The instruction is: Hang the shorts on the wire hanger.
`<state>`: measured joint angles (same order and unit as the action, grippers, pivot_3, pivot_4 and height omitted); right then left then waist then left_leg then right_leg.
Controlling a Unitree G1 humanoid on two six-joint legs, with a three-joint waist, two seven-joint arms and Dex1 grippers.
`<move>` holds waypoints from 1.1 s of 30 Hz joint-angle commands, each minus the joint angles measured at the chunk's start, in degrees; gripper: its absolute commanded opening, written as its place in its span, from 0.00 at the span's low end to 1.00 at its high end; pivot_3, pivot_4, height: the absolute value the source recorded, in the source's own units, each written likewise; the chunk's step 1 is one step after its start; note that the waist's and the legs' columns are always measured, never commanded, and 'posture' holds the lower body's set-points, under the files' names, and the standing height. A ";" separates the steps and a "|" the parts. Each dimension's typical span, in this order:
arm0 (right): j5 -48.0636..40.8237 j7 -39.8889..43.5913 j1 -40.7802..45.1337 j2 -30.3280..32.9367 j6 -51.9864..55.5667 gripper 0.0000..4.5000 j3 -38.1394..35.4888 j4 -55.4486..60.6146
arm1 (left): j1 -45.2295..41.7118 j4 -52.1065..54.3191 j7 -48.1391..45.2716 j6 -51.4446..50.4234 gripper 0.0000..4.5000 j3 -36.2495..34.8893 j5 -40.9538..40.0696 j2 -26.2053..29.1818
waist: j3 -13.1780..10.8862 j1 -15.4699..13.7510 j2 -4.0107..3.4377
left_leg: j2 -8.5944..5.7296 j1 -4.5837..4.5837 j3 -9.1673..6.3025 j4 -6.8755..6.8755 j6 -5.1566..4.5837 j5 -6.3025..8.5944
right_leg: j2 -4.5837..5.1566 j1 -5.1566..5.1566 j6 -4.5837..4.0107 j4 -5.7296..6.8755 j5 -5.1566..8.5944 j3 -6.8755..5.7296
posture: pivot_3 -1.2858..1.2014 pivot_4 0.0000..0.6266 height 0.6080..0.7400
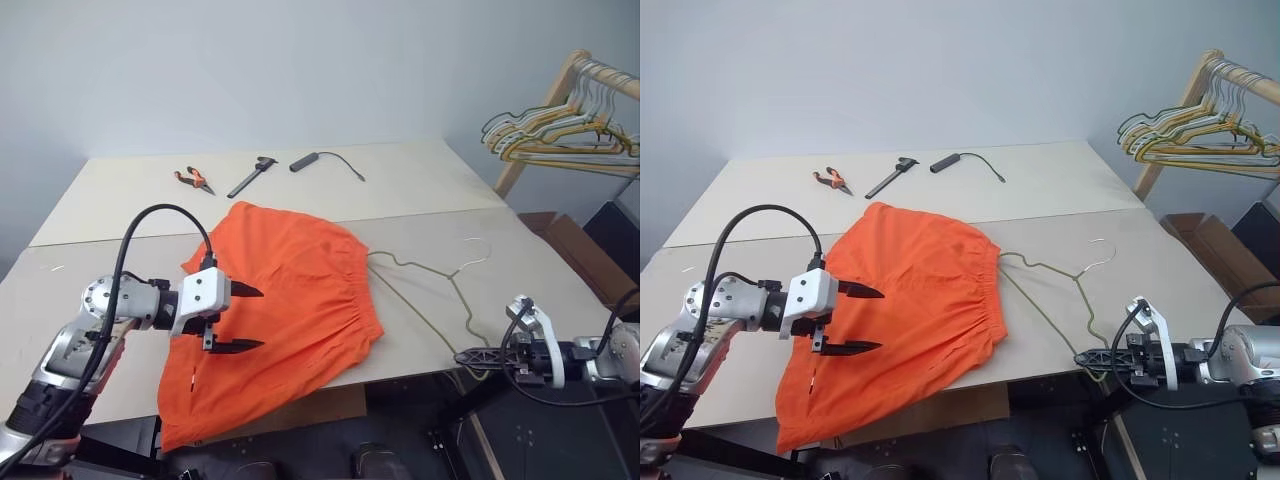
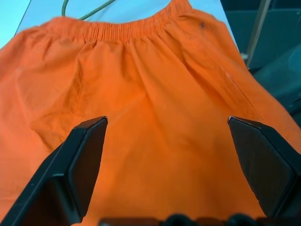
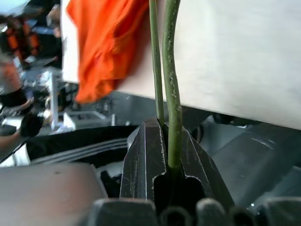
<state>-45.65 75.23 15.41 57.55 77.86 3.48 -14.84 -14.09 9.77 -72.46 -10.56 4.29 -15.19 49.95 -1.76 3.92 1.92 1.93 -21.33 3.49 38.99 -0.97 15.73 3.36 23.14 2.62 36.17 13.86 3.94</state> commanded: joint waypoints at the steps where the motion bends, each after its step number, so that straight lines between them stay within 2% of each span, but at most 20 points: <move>1: 1.41 1.61 3.46 -0.92 -1.32 0.00 2.10 -1.07 | -1.55 0.30 0.71 0.91 0.99 0.47 0.96 -0.24 | 0.00 0.04 0.00 | -0.01 0.00 0.01 0.01 0.00 0.00 | 0.01 -0.01 0.00 0.00 -0.01 0.00 | 0.49 0.00 1.00; 11: 11.07 5.96 18.80 -9.19 -7.62 0.00 9.60 -21.13 | -1.68 0.31 2.22 1.33 0.99 1.29 2.61 -0.75 | 0.01 -0.05 -0.01 | -0.03 -0.02 0.02 0.03 0.00 0.00 | -0.01 0.01 0.00 -0.01 -0.04 0.02 | 0.50 0.00 1.00; 21: 19.41 15.51 27.52 -14.10 -13.63 0.00 16.31 -31.93 | -1.93 0.07 2.45 1.34 0.99 0.54 2.75 -0.81 | 0.02 0.00 -0.02 | -0.04 -0.03 0.00 0.07 0.00 0.00 | 0.01 0.01 0.01 0.05 -0.06 0.01 | 0.51 0.00 1.00; 27: 25.48 16.23 33.40 -18.33 -19.21 0.00 16.68 -41.91 | -2.35 0.05 2.90 1.34 0.99 1.11 3.09 -1.64 | 0.02 0.08 -0.03 | -0.03 -0.02 -0.01 0.09 0.00 0.00 | 0.00 0.02 0.00 0.09 -0.07 0.00 | 0.51 0.00 1.00; 33: 28.55 11.39 38.73 -21.54 -24.22 0.00 11.37 -51.35 | -2.17 -0.78 3.07 1.92 0.99 1.00 3.52 -2.05 | 0.03 0.07 -0.04 | -0.04 -0.02 -0.01 0.09 0.01 0.00 | 0.02 0.03 -0.01 0.13 -0.08 0.00 | 0.51 0.00 1.00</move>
<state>-17.58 87.06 51.67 36.00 55.80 17.77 -64.65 -15.25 8.99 -69.74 -9.93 5.88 -11.55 47.79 -1.73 4.00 1.88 1.89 -21.35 3.47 39.08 -0.97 15.73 3.37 23.16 2.61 36.30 13.78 3.94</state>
